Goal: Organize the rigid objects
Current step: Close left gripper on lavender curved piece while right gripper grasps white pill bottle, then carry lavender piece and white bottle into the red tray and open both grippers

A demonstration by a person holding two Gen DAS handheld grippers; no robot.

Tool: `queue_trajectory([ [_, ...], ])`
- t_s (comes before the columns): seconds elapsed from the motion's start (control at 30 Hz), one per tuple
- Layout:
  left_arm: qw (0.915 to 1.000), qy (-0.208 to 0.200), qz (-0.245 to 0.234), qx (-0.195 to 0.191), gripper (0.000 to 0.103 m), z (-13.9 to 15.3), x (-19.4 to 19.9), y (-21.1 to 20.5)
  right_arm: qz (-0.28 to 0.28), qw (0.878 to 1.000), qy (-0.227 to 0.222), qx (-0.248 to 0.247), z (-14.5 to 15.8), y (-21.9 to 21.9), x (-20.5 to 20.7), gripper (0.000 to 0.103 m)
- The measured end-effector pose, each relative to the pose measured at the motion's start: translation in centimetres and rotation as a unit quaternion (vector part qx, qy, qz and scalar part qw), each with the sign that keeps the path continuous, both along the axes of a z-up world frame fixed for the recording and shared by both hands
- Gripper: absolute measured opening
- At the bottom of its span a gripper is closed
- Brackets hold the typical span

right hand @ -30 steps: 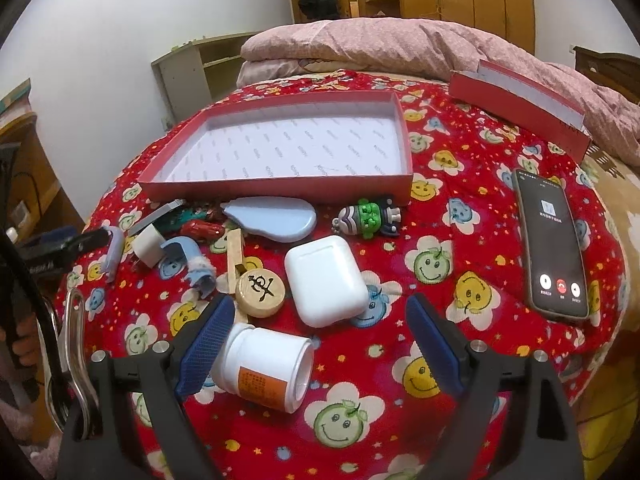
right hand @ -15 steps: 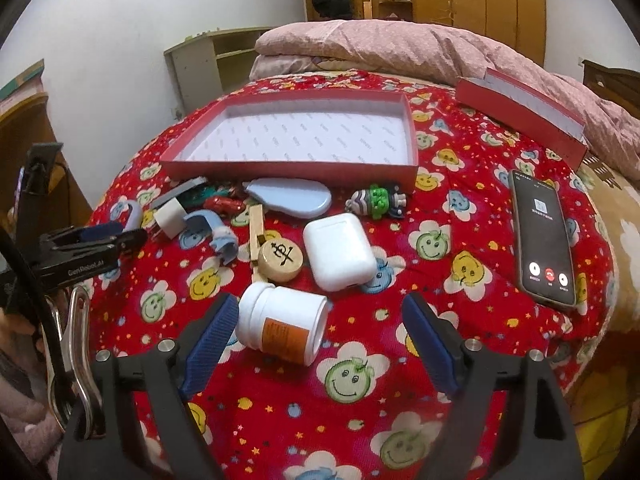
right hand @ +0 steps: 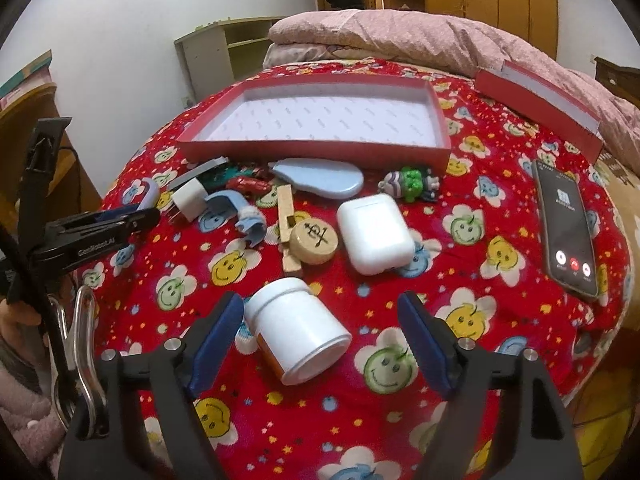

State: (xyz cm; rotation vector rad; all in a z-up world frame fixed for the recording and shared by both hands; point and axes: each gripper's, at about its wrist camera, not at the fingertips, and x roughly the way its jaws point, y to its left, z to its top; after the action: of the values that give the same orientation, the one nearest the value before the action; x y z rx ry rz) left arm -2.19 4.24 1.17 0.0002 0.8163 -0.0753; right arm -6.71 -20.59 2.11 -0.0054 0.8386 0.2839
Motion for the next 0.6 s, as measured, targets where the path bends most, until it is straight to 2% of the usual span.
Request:
queue_trajectory([
  [0.1, 1.0000, -0.001, 0.005, -0.002, 0.022, 0.1, 0.0, 0.4, 0.008, 1.000, 0.010, 0.004, -0.3, 0.1, -0.3, 0.081],
  [0.2, 0.9996, 0.006, 0.004, -0.026, 0.021, 0.2, 0.1, 1.1, 0.018, 1.000, 0.017, 0.005, -0.5, 0.3, -0.4, 0.078],
  [0.3, 0.9993, 0.007, 0.001, -0.036, 0.021, 0.4, -0.1, 1.4, 0.030, 0.999, 0.029, 0.010, -0.9, 0.6, -0.3, 0.069],
  [0.37, 0.9993, 0.002, -0.002, -0.037, 0.021, 0.8, -0.4, 1.3, 0.036, 0.999, 0.038, 0.013, -1.3, 0.7, -0.2, 0.056],
  [0.6, 0.9984, -0.021, -0.016, -0.050, 0.021, 2.7, -1.4, 0.8, 0.037, 0.999, 0.029, 0.016, -1.1, 0.7, -0.4, 0.055],
])
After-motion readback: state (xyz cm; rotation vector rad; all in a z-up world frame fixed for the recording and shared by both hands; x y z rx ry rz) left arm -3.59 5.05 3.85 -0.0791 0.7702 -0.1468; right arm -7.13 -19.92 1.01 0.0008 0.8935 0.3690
